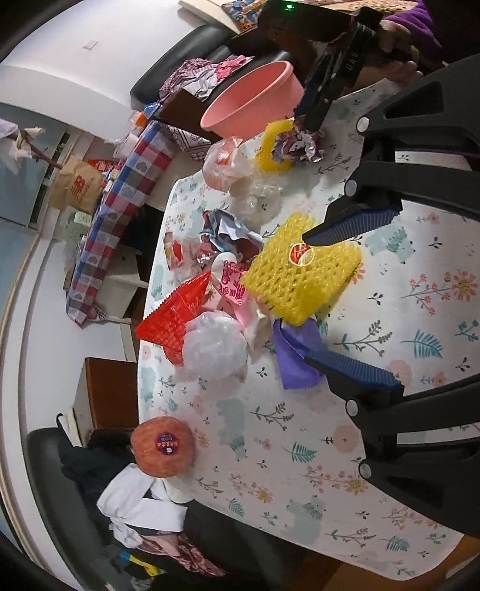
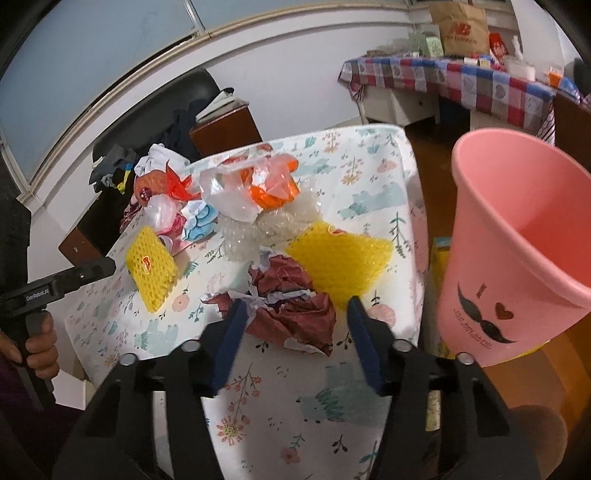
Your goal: Collect trash
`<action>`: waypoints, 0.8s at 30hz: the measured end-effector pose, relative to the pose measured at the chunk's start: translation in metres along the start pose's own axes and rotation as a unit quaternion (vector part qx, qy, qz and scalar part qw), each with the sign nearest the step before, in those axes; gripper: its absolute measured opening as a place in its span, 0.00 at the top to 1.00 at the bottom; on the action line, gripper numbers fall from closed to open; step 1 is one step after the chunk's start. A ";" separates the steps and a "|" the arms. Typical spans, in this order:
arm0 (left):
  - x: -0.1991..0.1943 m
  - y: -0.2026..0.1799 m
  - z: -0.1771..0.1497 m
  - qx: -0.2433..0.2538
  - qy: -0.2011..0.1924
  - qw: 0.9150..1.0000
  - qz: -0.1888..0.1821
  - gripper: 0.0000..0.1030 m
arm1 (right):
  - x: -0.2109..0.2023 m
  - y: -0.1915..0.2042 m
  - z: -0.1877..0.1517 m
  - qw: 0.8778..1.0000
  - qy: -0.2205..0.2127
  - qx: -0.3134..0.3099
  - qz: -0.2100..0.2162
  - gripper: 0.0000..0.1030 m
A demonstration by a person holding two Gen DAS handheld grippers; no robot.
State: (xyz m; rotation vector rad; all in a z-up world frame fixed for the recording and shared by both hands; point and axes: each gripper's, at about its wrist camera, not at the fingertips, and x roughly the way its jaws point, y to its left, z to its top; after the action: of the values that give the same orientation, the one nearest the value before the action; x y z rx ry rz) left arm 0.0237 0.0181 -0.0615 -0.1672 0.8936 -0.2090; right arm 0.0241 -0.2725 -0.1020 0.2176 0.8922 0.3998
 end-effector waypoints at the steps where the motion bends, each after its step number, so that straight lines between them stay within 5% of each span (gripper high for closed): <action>1: 0.003 -0.001 0.001 0.001 0.003 1.000 0.000 0.45 | 0.002 0.000 0.000 1.000 0.002 0.001 0.003 0.54; 12: 0.036 -0.010 0.003 -0.016 0.044 0.999 -0.003 0.50 | -0.008 0.001 -0.007 1.000 0.008 0.006 0.025 0.70; 17: 0.044 -0.009 0.003 -0.032 0.054 0.998 -0.004 0.75 | -0.016 0.004 -0.013 1.000 0.003 0.005 0.030 0.70; 24: 0.029 -0.014 0.003 -0.017 0.042 0.999 -0.021 0.88 | -0.027 -0.001 -0.013 0.999 -0.015 0.017 0.037 0.70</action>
State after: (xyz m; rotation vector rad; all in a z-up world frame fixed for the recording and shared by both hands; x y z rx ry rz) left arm 0.0422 -0.0029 -0.0778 -0.2108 0.9790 -0.2419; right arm -0.0015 -0.2848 -0.0909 0.2875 0.8628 0.4482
